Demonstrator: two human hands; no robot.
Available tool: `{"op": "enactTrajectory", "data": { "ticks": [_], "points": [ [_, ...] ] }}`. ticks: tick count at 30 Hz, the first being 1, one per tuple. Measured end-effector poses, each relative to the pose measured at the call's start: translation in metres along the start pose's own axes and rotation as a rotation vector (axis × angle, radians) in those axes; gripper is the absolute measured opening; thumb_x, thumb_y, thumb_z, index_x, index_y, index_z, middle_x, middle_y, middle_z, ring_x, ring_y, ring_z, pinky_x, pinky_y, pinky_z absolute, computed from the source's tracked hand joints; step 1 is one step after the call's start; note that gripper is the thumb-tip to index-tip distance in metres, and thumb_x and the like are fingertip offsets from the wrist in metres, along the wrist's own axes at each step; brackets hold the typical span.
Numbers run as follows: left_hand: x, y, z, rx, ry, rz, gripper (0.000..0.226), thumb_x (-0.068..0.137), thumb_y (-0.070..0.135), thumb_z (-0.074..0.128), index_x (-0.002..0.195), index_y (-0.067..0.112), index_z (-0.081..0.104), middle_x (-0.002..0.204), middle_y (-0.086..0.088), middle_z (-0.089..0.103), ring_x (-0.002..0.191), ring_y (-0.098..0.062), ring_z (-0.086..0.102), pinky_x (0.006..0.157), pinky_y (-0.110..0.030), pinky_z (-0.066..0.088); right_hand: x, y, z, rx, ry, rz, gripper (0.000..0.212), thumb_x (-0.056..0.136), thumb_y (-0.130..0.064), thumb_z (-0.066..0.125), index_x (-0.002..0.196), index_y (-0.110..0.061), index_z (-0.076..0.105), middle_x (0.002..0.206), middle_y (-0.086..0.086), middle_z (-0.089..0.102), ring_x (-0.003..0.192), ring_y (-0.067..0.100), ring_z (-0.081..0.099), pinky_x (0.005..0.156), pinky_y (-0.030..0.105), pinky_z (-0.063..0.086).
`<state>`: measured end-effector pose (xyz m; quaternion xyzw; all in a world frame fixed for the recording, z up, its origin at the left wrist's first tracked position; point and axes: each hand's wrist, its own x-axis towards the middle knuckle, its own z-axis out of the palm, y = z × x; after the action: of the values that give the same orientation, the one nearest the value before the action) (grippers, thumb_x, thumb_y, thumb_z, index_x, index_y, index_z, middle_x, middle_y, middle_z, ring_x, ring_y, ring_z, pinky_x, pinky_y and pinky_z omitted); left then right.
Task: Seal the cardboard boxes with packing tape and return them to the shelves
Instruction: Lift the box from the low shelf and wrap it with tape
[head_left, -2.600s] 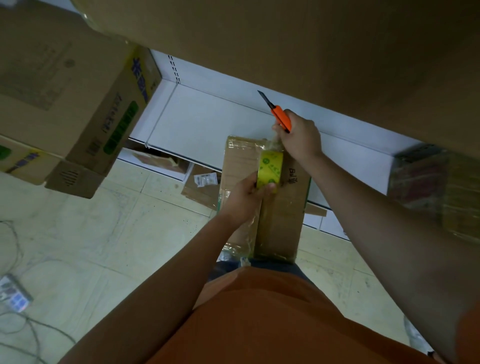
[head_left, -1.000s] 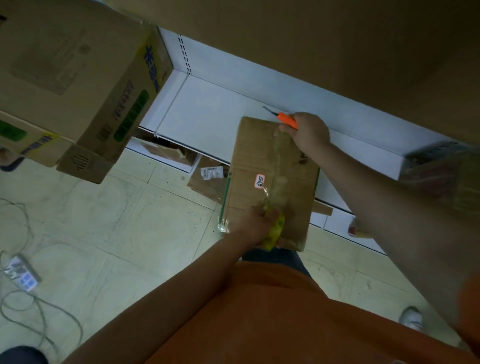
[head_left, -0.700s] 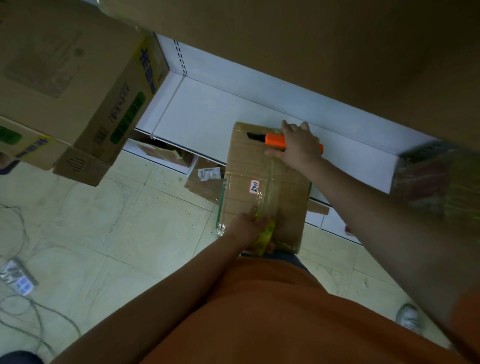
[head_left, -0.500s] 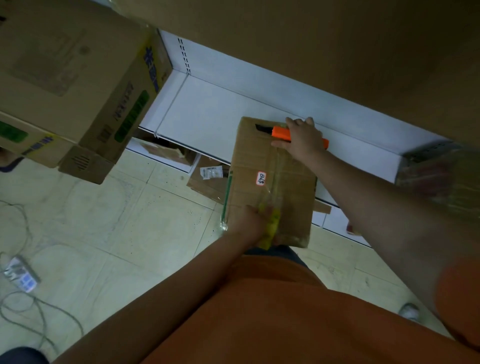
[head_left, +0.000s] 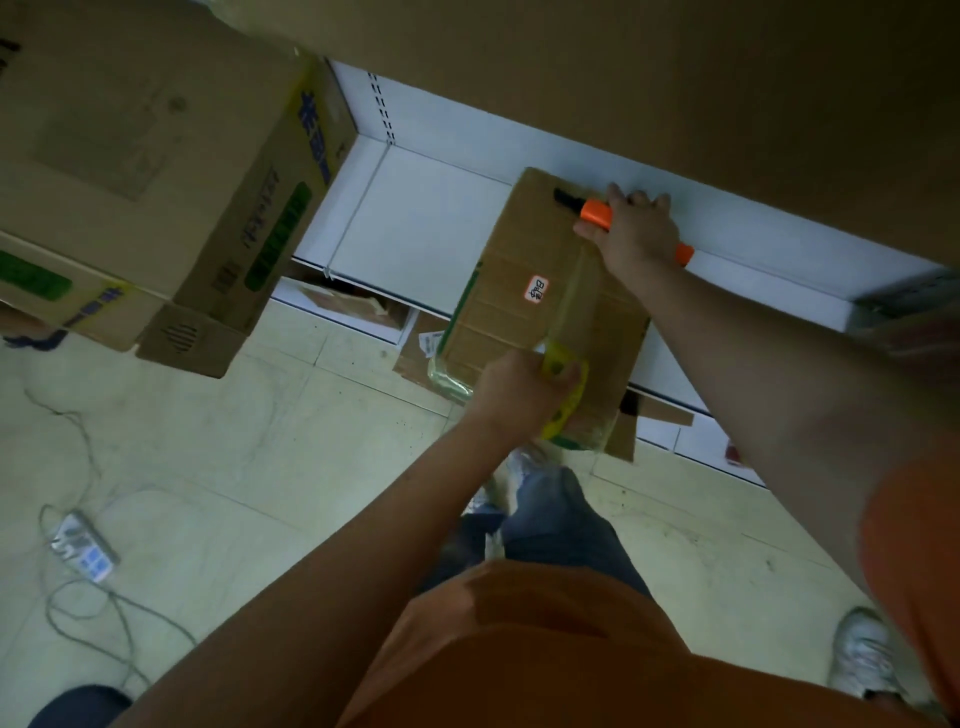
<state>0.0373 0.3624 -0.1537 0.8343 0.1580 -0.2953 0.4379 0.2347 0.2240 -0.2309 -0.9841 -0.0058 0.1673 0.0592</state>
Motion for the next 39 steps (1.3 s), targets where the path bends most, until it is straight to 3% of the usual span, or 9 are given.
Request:
{"op": "enactTrajectory", "data": {
  "ticks": [4,11,14,17,22,26,32,39],
  "points": [
    [0.009,-0.014,-0.027,0.032,0.036,-0.013,0.048,0.095,0.055,0.053,0.1,0.009,0.067,0.092,-0.01,0.072,0.083,-0.025,0.072,0.082,-0.044,0.06,0.003,-0.004,0.002,-0.042,0.02,0.018,0.073,0.096,-0.066,0.039,0.15,-0.018,0.034,0.14,0.019,0.05,0.128,0.041,0.044,0.098,0.05,0.041],
    [-0.008,-0.035,-0.03,0.219,0.03,-0.092,0.052,0.098,0.058,0.045,0.098,0.009,0.063,0.097,-0.005,0.07,0.088,-0.019,0.068,0.086,-0.034,0.055,0.013,-0.002,0.01,-0.058,-0.006,0.016,0.079,0.095,-0.069,0.035,0.158,-0.026,0.016,0.156,0.017,0.032,0.144,0.044,0.021,0.104,0.057,0.039],
    [-0.018,-0.05,-0.022,0.282,-0.055,-0.126,0.055,0.097,0.061,0.045,0.102,0.011,0.065,0.094,0.0,0.071,0.088,-0.015,0.068,0.092,-0.034,0.054,0.015,0.0,0.012,-0.063,0.0,0.032,0.079,0.095,-0.069,0.035,0.158,-0.026,0.016,0.156,0.017,0.032,0.144,0.044,0.021,0.104,0.057,0.038],
    [-0.028,-0.073,-0.021,0.317,-0.081,-0.256,0.064,0.096,0.062,0.043,0.12,0.007,0.065,0.115,-0.007,0.07,0.105,-0.023,0.066,0.101,-0.038,0.049,0.016,-0.001,0.014,-0.076,0.015,0.018,0.077,0.095,-0.068,0.036,0.157,-0.026,0.019,0.151,0.018,0.038,0.139,0.044,0.028,0.101,0.056,0.041],
    [-0.023,-0.091,-0.007,0.319,-0.085,-0.284,0.066,0.095,0.065,0.043,0.116,0.006,0.066,0.114,-0.01,0.068,0.103,-0.025,0.065,0.092,-0.034,0.049,0.018,0.0,0.014,-0.09,0.006,0.015,0.077,0.095,-0.069,0.035,0.157,-0.027,0.018,0.149,0.018,0.038,0.137,0.044,0.03,0.099,0.057,0.042],
    [-0.023,-0.1,0.002,0.325,-0.036,-0.311,0.063,0.096,0.063,0.045,0.111,0.006,0.067,0.1,-0.008,0.066,0.093,-0.023,0.064,0.084,-0.033,0.049,0.02,0.002,0.014,-0.079,-0.005,0.02,0.077,0.095,-0.07,0.034,0.157,-0.028,0.017,0.151,0.018,0.037,0.139,0.044,0.027,0.101,0.058,0.041],
    [-0.022,-0.113,0.001,0.362,0.061,-0.293,0.066,0.093,0.069,0.041,0.099,0.009,0.068,0.094,-0.009,0.07,0.089,-0.025,0.069,0.085,-0.037,0.055,0.019,0.001,0.013,-0.073,-0.008,0.012,0.078,0.095,-0.07,0.034,0.157,-0.026,0.017,0.15,0.019,0.037,0.137,0.044,0.03,0.1,0.056,0.041],
    [0.01,-0.126,0.026,0.326,0.005,-0.335,0.064,0.095,0.065,0.043,0.108,0.006,0.064,0.103,-0.011,0.07,0.095,-0.027,0.068,0.084,-0.035,0.054,0.018,0.003,0.015,-0.066,0.032,-0.013,0.078,0.095,-0.069,0.035,0.157,-0.025,0.018,0.151,0.018,0.038,0.139,0.043,0.028,0.101,0.056,0.04]
  ]
}}
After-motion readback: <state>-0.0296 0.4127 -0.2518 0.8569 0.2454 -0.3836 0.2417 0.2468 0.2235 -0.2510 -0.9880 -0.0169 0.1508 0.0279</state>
